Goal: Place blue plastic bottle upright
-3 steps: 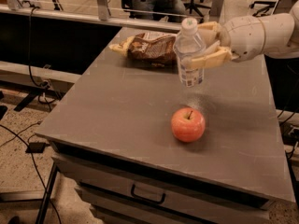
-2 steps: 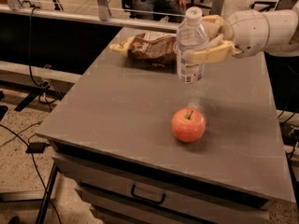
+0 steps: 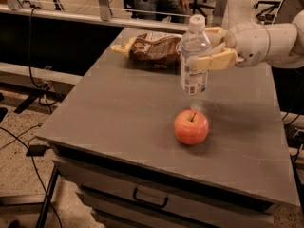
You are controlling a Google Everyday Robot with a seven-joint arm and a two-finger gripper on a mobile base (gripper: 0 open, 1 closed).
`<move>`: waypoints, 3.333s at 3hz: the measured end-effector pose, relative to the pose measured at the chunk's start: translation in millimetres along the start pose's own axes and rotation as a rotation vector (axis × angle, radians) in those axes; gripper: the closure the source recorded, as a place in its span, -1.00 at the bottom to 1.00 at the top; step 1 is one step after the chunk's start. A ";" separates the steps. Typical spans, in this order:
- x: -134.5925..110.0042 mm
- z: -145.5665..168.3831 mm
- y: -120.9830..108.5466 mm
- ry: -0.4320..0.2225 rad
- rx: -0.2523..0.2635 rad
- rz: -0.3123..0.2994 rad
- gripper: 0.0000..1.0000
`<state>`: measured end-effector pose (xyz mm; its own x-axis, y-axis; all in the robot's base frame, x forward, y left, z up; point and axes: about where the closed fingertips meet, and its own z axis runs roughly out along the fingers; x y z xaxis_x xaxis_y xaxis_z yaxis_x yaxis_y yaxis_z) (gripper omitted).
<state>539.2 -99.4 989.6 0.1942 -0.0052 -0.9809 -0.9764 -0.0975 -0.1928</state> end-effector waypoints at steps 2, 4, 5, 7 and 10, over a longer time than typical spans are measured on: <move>35.0 -3.2 0.2 -0.064 0.024 0.154 0.67; 42.8 -1.3 -0.5 -0.140 0.038 0.190 -0.40; 41.8 1.2 -1.1 -0.139 0.035 0.189 -0.86; 41.1 3.2 -1.5 -0.140 0.032 0.188 -1.00; -3.0 -55.2 3.0 0.004 0.108 0.060 -1.00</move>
Offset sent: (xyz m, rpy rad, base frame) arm 0.0088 -0.0099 -0.0506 0.0786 0.2282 -0.0194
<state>541.0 -154.6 993.3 0.1355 -0.0118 -0.9907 -0.9907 0.0107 -0.1357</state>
